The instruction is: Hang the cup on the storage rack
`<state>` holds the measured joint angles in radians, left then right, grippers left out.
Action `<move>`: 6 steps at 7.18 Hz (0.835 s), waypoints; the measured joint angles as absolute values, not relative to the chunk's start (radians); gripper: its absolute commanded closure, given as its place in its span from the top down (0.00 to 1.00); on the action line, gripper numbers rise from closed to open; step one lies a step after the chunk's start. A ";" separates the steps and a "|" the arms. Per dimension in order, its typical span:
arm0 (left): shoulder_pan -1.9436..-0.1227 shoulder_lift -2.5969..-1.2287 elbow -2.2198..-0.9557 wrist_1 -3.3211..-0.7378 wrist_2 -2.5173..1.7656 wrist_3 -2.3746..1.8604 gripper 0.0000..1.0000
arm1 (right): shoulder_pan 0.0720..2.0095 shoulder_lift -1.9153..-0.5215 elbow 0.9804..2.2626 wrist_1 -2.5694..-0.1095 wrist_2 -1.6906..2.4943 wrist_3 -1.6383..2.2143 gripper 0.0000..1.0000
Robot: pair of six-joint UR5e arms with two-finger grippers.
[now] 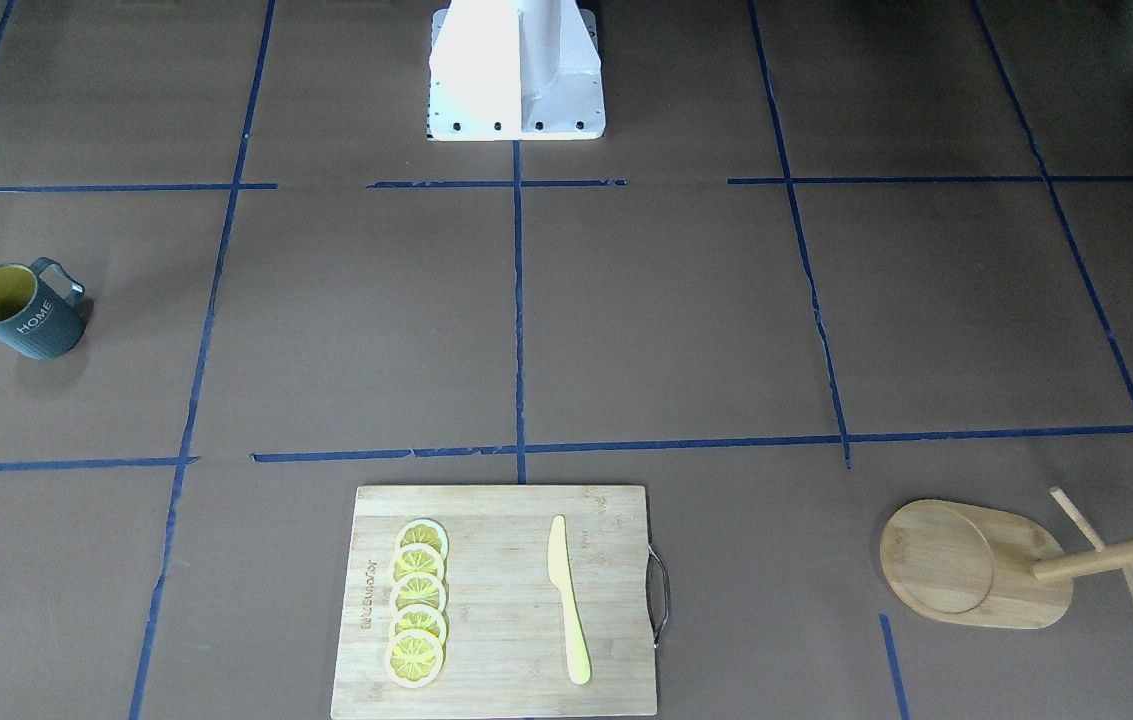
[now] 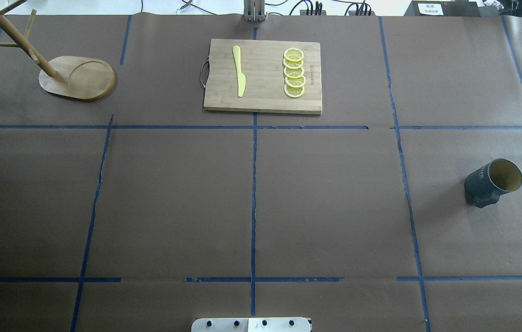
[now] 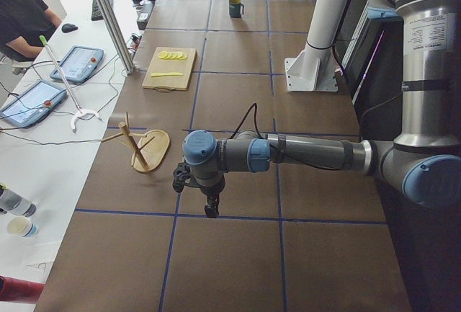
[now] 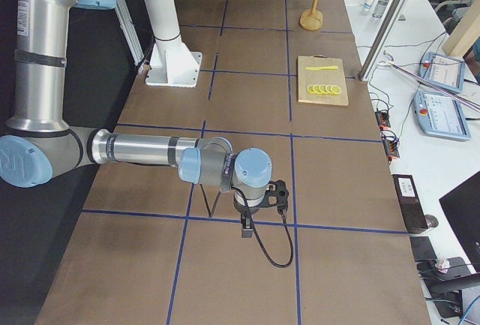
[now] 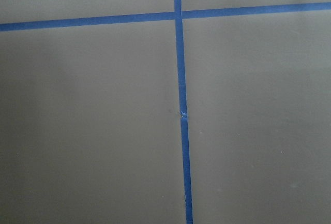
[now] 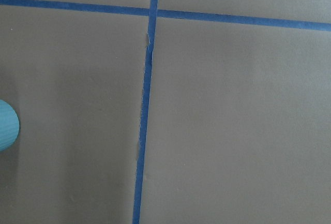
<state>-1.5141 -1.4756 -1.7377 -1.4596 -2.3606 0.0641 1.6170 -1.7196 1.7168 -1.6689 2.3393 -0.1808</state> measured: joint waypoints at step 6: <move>-1.514 -1.468 -1.756 -1.456 -2.377 0.069 1.00 | 1.603 -1.726 1.713 -1.605 2.363 -0.178 1.00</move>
